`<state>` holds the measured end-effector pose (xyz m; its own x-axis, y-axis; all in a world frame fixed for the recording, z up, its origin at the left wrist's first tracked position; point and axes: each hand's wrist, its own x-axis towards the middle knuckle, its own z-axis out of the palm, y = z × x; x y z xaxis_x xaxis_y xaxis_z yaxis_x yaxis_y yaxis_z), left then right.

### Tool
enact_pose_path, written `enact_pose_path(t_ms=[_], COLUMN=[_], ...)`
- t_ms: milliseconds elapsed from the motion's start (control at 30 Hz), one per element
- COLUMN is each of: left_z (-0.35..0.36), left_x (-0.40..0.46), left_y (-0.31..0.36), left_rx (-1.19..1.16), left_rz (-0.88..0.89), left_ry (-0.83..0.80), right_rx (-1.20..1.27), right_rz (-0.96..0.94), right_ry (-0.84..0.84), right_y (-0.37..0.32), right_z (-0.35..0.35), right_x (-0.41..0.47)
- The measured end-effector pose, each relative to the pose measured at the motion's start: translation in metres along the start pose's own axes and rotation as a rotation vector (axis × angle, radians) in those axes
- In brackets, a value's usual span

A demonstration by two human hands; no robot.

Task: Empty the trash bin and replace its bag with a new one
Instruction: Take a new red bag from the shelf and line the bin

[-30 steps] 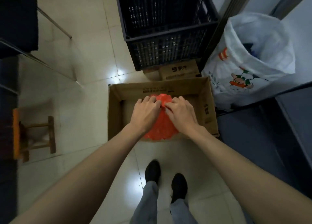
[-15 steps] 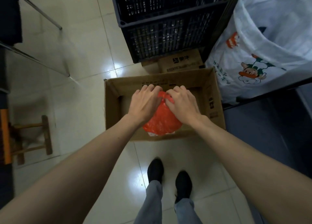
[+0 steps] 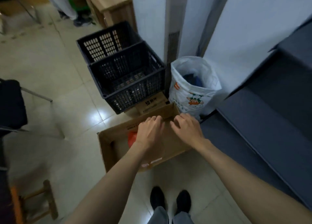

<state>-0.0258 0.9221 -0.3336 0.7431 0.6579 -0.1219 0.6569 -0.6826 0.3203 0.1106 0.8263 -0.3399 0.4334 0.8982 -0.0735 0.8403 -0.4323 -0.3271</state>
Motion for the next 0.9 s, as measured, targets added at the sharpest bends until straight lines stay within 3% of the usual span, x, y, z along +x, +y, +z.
enact_pose_path(t_ms=[300,400,633,900], left_z=[-0.096,-0.103,-0.08,-0.067], left_x=[0.024,0.008,-0.067,-0.22], left_y=[0.188,0.245,0.361,0.489], left_rx=[-0.075,-0.123,-0.066,-0.033], left_rz=[0.414,0.574,1.005,1.463], left_ry=[0.172,0.15,0.083,0.046], right_rx=[-0.009,-0.067,-0.157,-0.268], right_rz=[0.353,0.498,0.888,1.309], right_ry=[0.244,0.313,0.537,0.634], right_y=[0.065,0.083,0.097,0.075], right_z=[-0.166,-0.198,-0.234,-0.257], right_x=[-0.089,-0.141,-0.294,-0.517])
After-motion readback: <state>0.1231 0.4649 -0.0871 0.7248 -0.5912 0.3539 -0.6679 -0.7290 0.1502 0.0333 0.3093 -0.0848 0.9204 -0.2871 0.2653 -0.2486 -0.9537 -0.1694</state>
